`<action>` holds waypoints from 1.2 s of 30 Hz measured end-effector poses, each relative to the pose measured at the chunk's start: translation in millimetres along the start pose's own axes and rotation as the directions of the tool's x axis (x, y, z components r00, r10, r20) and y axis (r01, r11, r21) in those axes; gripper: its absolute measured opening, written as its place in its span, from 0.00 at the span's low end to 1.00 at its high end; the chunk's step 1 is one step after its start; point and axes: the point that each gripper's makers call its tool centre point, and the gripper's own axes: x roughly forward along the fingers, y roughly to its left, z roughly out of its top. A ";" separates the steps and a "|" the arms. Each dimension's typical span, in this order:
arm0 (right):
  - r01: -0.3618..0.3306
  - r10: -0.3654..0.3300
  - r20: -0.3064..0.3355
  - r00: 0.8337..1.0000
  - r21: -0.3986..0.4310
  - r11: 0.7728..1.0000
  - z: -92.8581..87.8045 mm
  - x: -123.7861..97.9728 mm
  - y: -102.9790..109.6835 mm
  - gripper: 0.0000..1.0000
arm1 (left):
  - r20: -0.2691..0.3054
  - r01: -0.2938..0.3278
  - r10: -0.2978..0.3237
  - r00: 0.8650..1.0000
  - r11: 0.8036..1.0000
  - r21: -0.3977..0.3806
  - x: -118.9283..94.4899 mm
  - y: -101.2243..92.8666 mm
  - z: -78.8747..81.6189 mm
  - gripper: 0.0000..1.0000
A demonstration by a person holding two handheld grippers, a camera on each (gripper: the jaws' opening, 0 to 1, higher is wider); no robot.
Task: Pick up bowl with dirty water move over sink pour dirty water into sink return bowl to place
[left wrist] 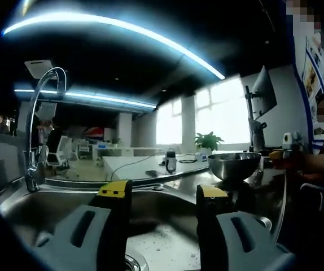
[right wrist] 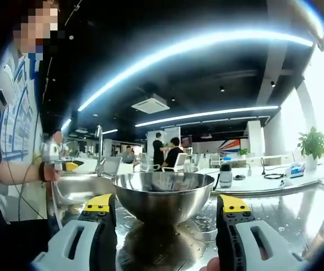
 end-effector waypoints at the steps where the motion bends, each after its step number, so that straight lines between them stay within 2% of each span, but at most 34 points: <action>1: 0.002 -0.002 0.000 1.000 0.002 1.000 -0.1 -0.1 -0.3 0.65 | -0.002 0.003 -0.003 1.000 1.000 0.003 0.2 -0.7 -0.4 0.43; 21: 0.020 -0.020 0.001 1.000 -0.002 1.000 -4.0 -1.9 -12.8 0.64 | -0.021 0.004 -0.004 1.000 1.000 0.016 1.5 -0.1 -5.3 0.41; 36: 0.021 -0.021 0.008 1.000 0.003 1.000 -3.5 -2.1 -13.7 0.63 | -0.025 0.001 -0.001 1.000 1.000 0.018 1.0 -0.1 -5.8 0.41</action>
